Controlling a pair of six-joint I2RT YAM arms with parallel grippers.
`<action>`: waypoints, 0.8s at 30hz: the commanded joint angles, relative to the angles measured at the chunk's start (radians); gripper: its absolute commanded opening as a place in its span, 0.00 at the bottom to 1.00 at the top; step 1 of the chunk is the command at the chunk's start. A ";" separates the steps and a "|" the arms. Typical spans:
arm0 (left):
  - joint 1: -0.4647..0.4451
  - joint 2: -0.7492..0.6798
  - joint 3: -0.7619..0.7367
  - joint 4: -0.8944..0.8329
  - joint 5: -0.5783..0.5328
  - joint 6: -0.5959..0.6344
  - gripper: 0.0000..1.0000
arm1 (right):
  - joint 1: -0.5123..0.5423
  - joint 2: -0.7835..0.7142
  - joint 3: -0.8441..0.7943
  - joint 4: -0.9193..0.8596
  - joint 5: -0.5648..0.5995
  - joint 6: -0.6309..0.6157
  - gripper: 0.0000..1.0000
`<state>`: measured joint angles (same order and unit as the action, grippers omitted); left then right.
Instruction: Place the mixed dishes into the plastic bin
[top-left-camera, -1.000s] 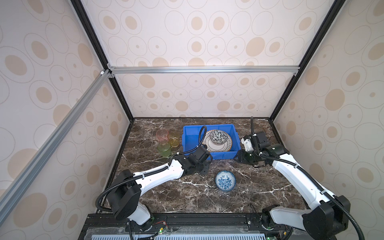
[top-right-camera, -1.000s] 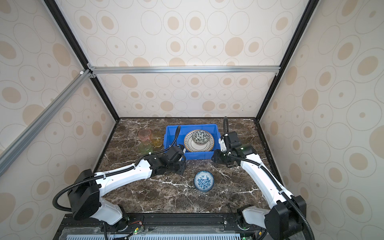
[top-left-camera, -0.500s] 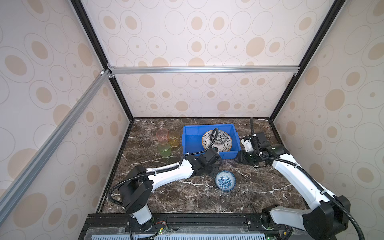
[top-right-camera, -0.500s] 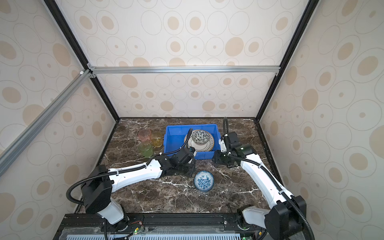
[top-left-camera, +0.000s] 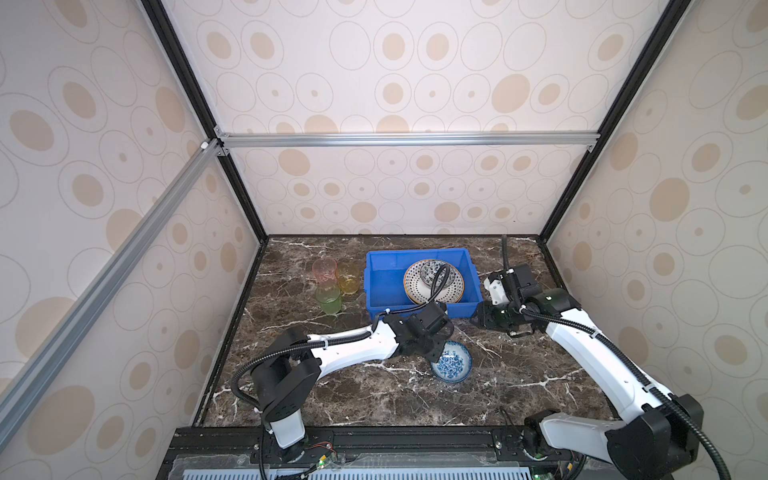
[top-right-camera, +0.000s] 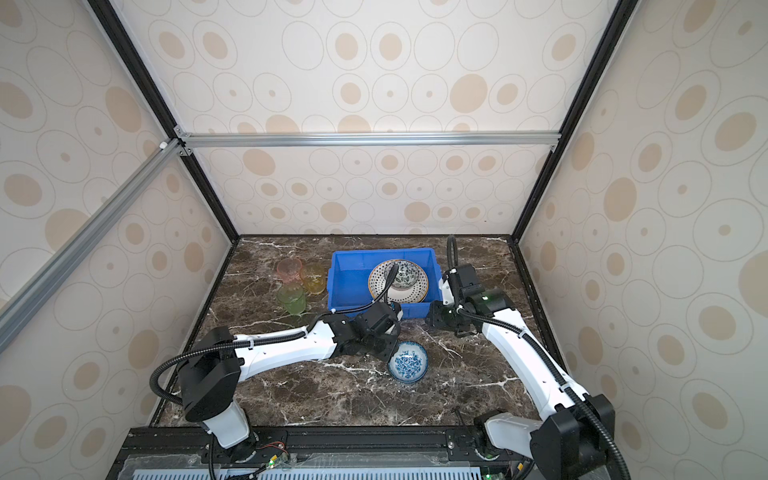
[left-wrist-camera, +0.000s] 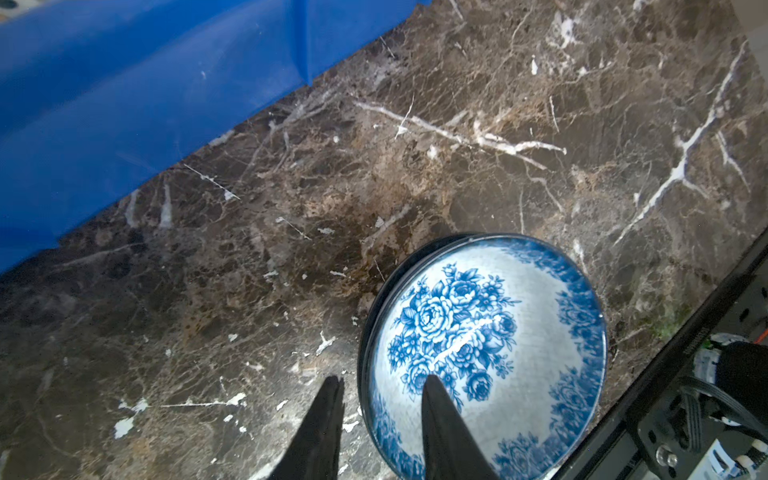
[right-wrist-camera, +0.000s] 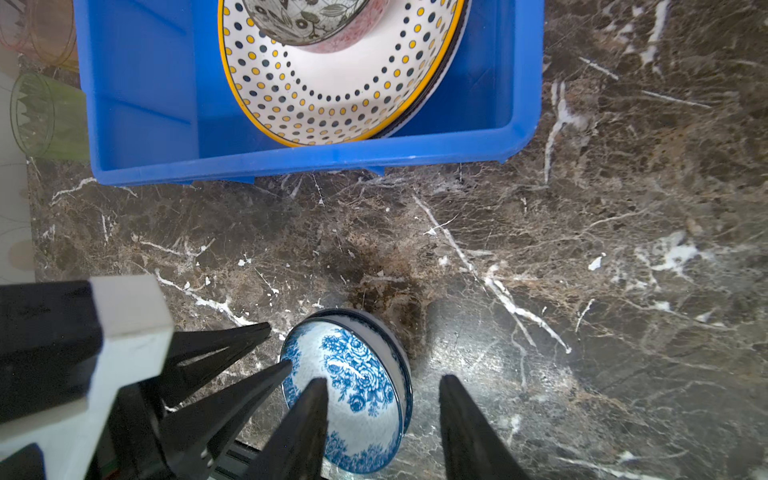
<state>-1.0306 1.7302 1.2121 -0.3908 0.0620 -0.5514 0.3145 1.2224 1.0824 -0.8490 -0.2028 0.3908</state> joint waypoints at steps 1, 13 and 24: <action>-0.019 0.018 0.046 -0.026 -0.006 0.023 0.33 | 0.008 -0.027 -0.011 -0.025 0.022 -0.015 0.47; -0.027 0.071 0.067 -0.027 -0.005 0.030 0.33 | 0.007 -0.047 -0.019 -0.036 0.037 -0.016 0.47; -0.028 0.086 0.069 -0.031 -0.019 0.027 0.31 | 0.008 -0.044 -0.022 -0.033 0.034 -0.014 0.47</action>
<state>-1.0462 1.8019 1.2427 -0.4004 0.0574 -0.5377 0.3149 1.1927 1.0710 -0.8577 -0.1791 0.3908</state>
